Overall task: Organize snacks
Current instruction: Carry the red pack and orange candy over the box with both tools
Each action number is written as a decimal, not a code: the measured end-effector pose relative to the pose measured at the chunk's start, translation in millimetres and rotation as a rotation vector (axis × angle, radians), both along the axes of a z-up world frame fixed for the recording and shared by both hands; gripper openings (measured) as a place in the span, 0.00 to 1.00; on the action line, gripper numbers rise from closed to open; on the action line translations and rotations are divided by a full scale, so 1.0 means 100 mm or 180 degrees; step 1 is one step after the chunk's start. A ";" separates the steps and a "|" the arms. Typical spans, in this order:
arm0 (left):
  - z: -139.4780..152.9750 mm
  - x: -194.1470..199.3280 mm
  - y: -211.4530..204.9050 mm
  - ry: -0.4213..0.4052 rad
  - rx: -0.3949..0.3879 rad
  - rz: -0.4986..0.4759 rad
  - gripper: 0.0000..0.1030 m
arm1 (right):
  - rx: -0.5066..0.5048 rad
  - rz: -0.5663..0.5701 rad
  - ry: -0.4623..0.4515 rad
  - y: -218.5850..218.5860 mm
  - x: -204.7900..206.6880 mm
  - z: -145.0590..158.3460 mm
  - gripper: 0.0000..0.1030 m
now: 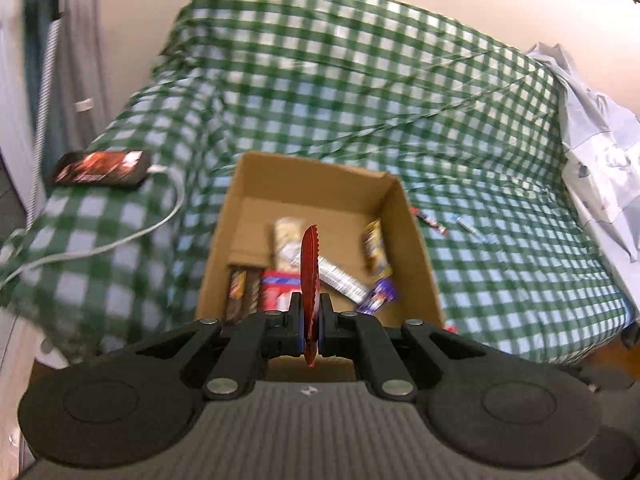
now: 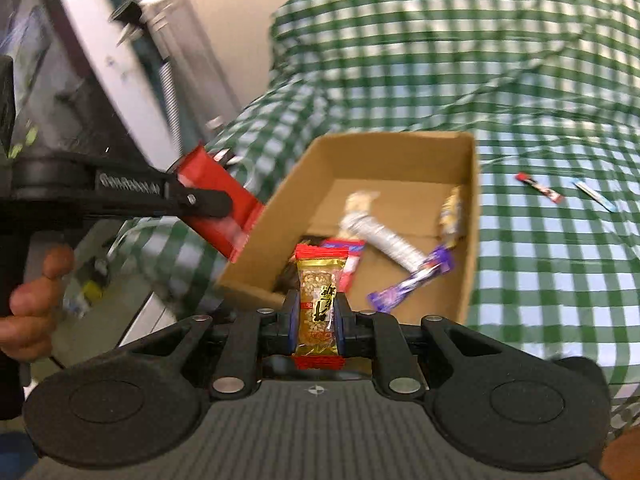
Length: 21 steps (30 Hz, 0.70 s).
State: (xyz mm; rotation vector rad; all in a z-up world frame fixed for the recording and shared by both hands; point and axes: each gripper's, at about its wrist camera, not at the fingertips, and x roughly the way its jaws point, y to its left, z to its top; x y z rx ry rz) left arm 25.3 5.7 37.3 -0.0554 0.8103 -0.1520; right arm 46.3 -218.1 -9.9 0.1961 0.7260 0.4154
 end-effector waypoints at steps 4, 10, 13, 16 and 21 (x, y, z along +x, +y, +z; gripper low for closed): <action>-0.06 -0.24 0.19 -0.0028 -0.0062 0.0034 0.06 | -0.0131 -0.0006 -0.0113 0.20 -0.16 0.12 0.18; -0.04 -0.43 0.27 -0.0124 -0.0164 0.0006 0.06 | -0.0262 -0.0013 -0.0200 0.34 -0.39 0.21 0.18; -0.02 -0.47 0.29 -0.0143 -0.0207 0.0002 0.06 | -0.0320 -0.0008 -0.0256 0.37 -0.47 0.26 0.18; -0.01 -0.50 0.30 -0.0152 -0.0234 0.0015 0.06 | -0.0353 -0.0010 -0.0279 0.39 -0.50 0.28 0.18; 0.01 -0.52 0.29 -0.0163 -0.0245 0.0013 0.06 | -0.0355 -0.0010 -0.0284 0.40 -0.49 0.27 0.18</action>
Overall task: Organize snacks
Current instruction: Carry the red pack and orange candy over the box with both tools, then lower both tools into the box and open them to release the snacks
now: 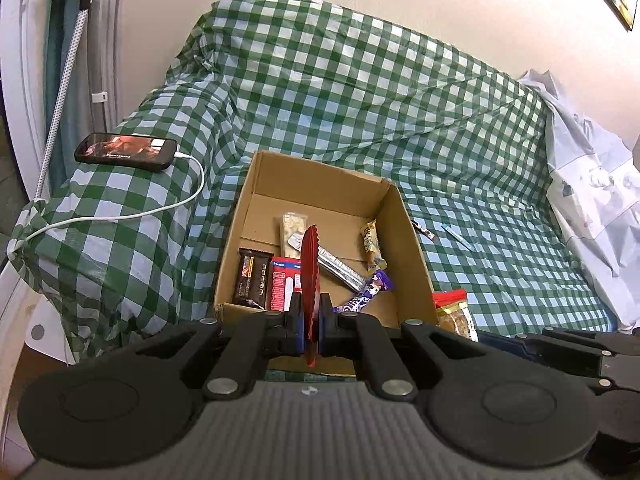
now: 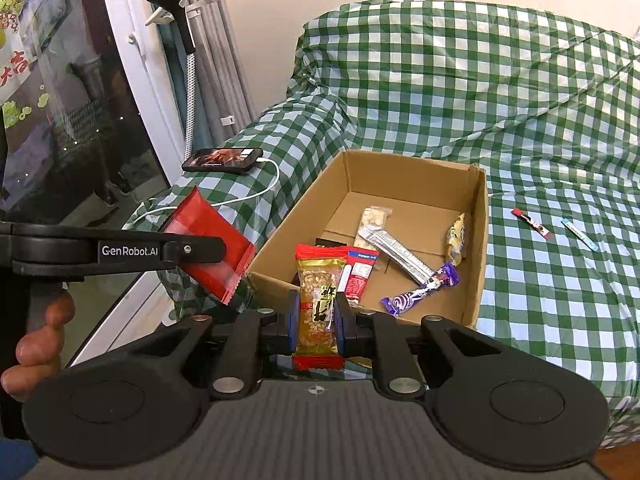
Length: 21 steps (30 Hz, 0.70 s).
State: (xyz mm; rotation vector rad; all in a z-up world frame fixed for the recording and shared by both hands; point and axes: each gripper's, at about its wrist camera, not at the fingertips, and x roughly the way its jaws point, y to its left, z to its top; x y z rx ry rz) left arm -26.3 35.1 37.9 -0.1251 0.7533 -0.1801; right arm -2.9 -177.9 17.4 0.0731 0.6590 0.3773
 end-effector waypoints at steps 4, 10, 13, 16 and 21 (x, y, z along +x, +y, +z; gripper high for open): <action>0.00 0.00 -0.02 0.0007 0.0005 -0.0011 0.06 | -0.0001 -0.0005 0.0001 0.00 0.00 -0.01 0.18; 0.01 0.09 -0.05 0.0077 0.0041 -0.0021 0.06 | 0.0010 -0.0036 0.0016 -0.03 0.02 0.02 0.18; 0.03 0.18 -0.04 0.0095 0.0048 0.0000 0.06 | -0.0002 -0.0071 -0.0010 -0.06 0.06 0.03 0.18; 0.02 0.27 -0.04 0.0122 0.0051 0.0013 0.06 | -0.0004 -0.0089 0.0003 -0.08 0.10 0.02 0.18; 0.00 0.41 -0.03 0.0153 0.0073 0.0026 0.06 | -0.0011 -0.0126 0.0053 -0.11 0.21 -0.01 0.18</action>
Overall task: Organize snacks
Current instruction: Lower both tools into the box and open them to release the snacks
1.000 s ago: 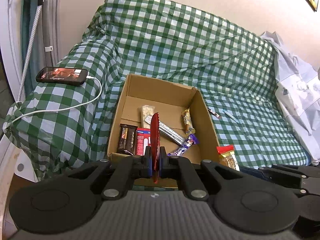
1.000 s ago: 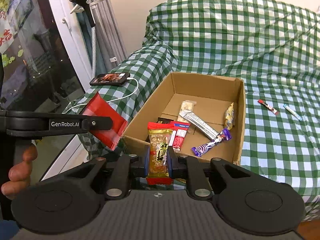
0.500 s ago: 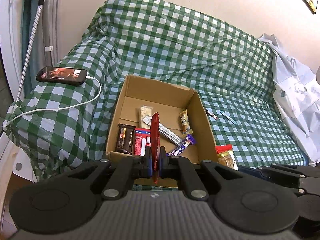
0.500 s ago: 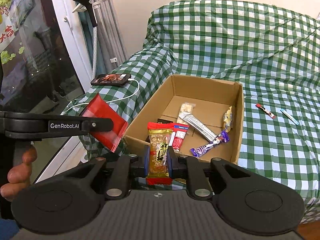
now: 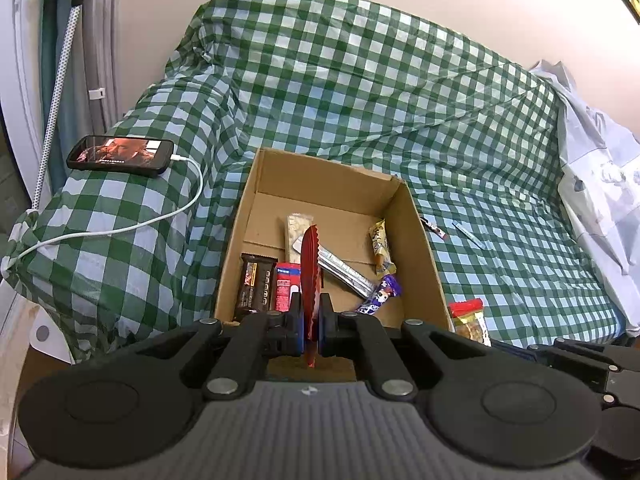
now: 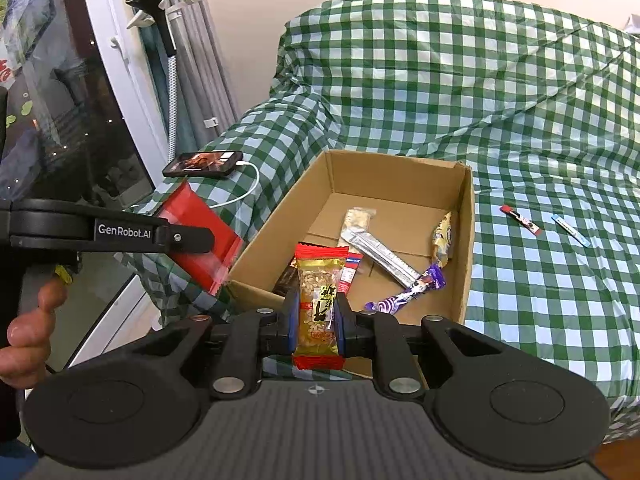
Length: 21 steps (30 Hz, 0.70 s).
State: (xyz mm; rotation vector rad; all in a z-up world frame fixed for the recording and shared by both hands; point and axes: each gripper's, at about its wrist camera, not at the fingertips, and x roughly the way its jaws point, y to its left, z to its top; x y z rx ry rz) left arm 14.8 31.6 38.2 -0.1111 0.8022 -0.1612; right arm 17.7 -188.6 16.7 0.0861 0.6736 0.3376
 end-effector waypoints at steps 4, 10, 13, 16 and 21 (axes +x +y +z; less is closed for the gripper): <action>-0.03 0.12 0.00 0.0040 0.0000 0.0010 0.06 | -0.0011 -0.0011 0.0013 0.01 0.11 0.00 0.18; -0.06 0.32 -0.02 0.0078 0.0021 0.0012 0.06 | -0.0015 -0.0014 0.0045 0.03 0.29 -0.03 0.18; -0.09 0.42 -0.04 0.0108 0.0028 0.0010 0.06 | -0.0013 -0.0019 0.0082 0.03 0.38 -0.06 0.18; -0.13 0.52 -0.06 0.0139 0.0035 0.0005 0.06 | -0.0021 -0.0037 0.0120 0.04 0.47 -0.11 0.18; -0.22 0.71 -0.11 0.0215 0.0052 -0.0015 0.06 | -0.0013 -0.0066 0.0209 0.01 0.65 -0.19 0.18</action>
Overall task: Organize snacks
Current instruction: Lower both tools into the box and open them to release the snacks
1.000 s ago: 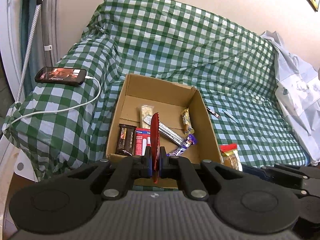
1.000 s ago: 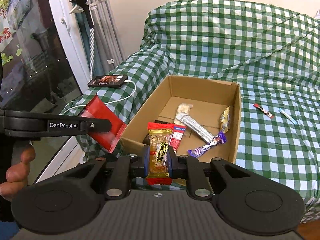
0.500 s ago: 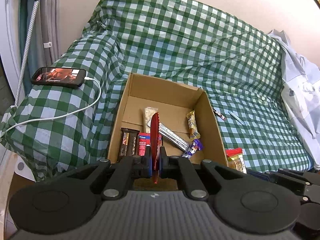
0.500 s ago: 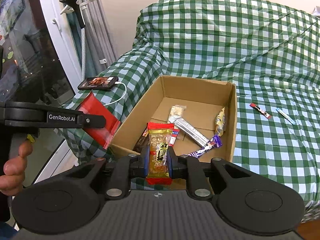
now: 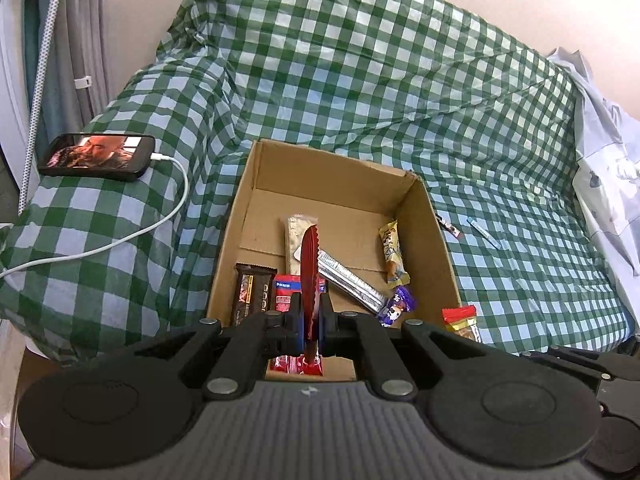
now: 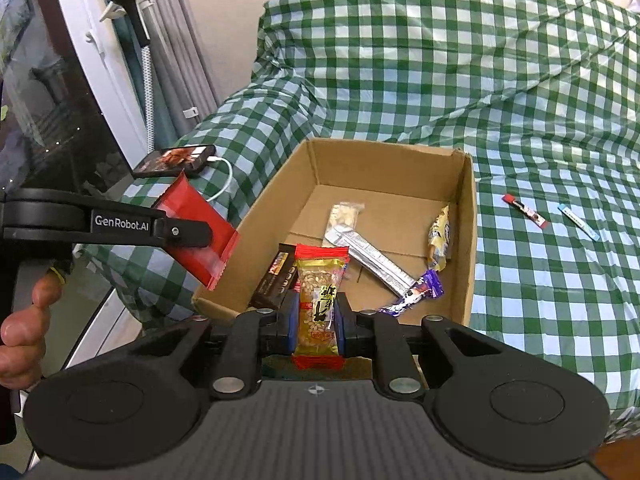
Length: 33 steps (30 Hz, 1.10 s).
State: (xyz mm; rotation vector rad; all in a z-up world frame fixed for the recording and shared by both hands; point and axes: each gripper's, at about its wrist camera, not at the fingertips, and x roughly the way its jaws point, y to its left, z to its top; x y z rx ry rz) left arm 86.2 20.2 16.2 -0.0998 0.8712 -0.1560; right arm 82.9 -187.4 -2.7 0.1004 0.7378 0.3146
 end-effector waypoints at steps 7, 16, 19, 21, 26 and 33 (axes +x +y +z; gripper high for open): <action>-0.19 0.34 -0.08 0.0156 0.0034 -0.0009 0.06 | 0.0007 -0.0059 0.0134 -0.07 0.34 -0.16 0.18; -0.51 0.77 -0.14 0.0387 0.0093 -0.0012 0.06 | 0.0003 -0.0124 0.0319 -0.09 0.79 -0.43 0.18; -0.62 0.88 -0.16 0.0453 0.0100 -0.0013 0.06 | 0.0002 -0.0137 0.0381 -0.11 0.92 -0.53 0.18; -0.68 0.96 -0.18 0.0494 0.0104 -0.0025 0.06 | -0.0008 -0.0148 0.0418 -0.11 0.99 -0.59 0.18; -0.79 1.12 -0.24 0.0493 0.0167 -0.0050 0.06 | -0.0047 -0.0186 0.0489 -0.13 1.16 -0.73 0.18; -0.90 1.28 -0.29 0.0555 0.0235 0.0006 0.27 | -0.0092 -0.0198 0.0507 -0.12 1.30 -0.82 0.19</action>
